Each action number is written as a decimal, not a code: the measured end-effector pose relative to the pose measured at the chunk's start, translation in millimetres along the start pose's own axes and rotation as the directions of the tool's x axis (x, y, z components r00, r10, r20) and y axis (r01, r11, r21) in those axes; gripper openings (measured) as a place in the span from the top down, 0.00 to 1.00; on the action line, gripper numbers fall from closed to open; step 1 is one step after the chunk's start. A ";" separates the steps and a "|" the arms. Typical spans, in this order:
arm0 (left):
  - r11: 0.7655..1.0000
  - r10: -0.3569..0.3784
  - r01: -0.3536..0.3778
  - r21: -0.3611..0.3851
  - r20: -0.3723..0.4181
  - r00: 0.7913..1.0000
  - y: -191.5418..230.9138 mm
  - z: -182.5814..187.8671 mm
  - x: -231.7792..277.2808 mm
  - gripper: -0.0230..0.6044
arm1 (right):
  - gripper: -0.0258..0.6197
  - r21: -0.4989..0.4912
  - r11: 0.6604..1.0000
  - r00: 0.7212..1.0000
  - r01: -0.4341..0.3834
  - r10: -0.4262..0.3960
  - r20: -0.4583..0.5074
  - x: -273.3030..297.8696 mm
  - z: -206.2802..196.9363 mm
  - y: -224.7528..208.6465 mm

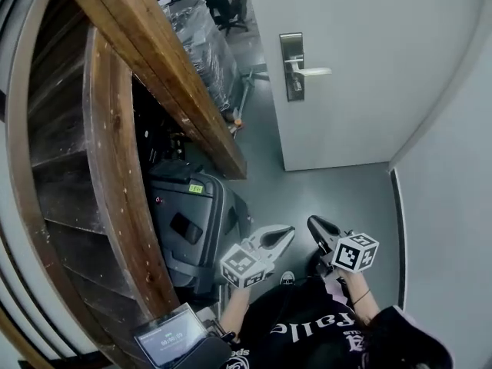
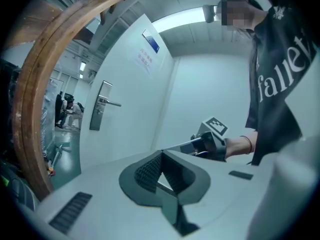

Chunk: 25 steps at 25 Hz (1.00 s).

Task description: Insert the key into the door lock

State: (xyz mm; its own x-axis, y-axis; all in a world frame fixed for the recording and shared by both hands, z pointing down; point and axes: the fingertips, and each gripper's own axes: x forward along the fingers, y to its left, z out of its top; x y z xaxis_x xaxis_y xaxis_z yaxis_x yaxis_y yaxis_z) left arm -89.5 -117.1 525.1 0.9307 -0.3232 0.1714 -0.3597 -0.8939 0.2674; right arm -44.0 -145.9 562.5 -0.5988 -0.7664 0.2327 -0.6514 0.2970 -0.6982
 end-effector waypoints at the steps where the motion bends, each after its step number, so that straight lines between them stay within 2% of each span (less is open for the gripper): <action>1: 1.000 -0.016 0.016 0.001 -0.009 1.000 -6.6 -6.1 -9.2 0.96 | 0.90 0.005 1.000 1.000 0.014 -0.014 0.005 -5.9 -11.5 7.6; 5: 0.998 -0.062 0.062 -0.033 -0.008 0.998 -29.7 -18.9 -29.9 0.96 | 0.90 0.001 0.998 0.998 0.064 -0.064 0.008 -35.9 -43.7 30.5; 13: 0.985 -0.102 0.108 -0.131 0.051 0.993 -65.4 -28.9 -43.1 0.96 | 0.90 -0.009 0.992 0.991 0.128 -0.127 0.048 -84.9 -64.1 46.8; 19: 0.983 -0.083 0.091 -0.160 0.059 0.995 -85.3 -39.0 -56.3 0.96 | 0.90 -0.009 0.993 0.992 0.117 -0.116 0.054 -109.4 -80.3 57.6; 25: 0.987 -0.012 0.022 -0.161 0.067 0.998 -115.4 -41.5 -52.5 0.96 | 0.90 -0.006 0.994 0.992 0.111 -0.110 0.061 -160.1 -93.2 56.8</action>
State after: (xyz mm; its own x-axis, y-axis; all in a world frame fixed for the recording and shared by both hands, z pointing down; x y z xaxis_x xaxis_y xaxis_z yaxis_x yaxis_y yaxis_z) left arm -99.6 15.9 524.7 0.9372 -0.3330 0.1041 -0.3449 -0.8392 0.4204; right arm -28.5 46.8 548.7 -0.4939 -0.8275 0.2669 -0.7166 0.2136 -0.6639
